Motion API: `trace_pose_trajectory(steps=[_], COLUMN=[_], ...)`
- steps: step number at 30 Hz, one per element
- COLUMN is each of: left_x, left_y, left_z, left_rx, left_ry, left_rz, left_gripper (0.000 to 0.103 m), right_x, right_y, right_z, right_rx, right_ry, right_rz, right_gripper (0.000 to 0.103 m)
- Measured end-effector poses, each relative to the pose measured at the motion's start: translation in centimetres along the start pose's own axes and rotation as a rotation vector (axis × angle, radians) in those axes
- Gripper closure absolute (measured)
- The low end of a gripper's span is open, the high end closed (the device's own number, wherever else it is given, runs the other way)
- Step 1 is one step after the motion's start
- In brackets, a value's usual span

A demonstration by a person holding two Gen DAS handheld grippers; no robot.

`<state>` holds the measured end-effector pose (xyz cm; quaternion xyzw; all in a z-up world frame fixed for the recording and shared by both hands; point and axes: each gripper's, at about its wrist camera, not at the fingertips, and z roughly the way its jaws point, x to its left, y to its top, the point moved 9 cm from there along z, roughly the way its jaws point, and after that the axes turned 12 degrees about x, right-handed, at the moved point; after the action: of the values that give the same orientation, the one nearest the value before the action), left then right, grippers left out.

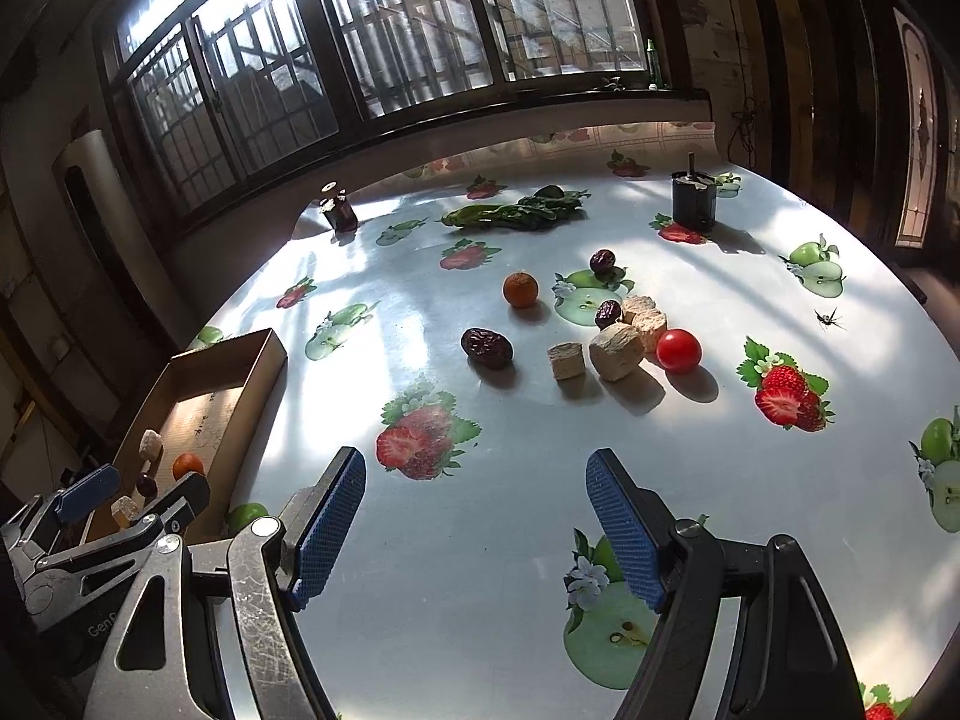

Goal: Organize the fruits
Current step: 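Withdraw both open tools from the box back over the table, then grasp a dark red date with the left tool while the right tool grasps a red cherry tomato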

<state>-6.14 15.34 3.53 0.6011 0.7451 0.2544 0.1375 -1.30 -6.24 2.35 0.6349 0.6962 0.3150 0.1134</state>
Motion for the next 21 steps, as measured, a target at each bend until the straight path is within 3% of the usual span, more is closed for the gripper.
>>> trace_pose_trajectory(steps=[6,9,13,16,21], left_x=[-2.8,-5.3,-9.0,-11.0,-13.3], left_y=[4.3,5.7,5.8,6.1,8.0], left_z=[0.8,3.2,7.1,9.4,12.3], left_rx=[0.015,0.064,0.186,0.242,0.267], left_ry=[-0.125,-0.166,-0.275,-0.344,-0.42], left_rz=[0.041,0.068,0.076,0.05,0.001], left_gripper=[0.016,0.016,0.016,0.016,0.016], right_x=[-10.8,-15.6,-19.3,-20.6,-18.3], right_y=[4.1,5.2,4.8,4.4,4.6], right_z=[-2.7,-1.7,1.4,3.1,6.0], right_rx=[-0.043,0.006,0.098,0.132,0.19], right_ry=[-0.2,-0.253,-0.166,-0.148,-0.065], right_rz=[0.068,0.119,0.22,0.264,0.212], right_gripper=[0.022,0.021,0.022,0.022,0.026])
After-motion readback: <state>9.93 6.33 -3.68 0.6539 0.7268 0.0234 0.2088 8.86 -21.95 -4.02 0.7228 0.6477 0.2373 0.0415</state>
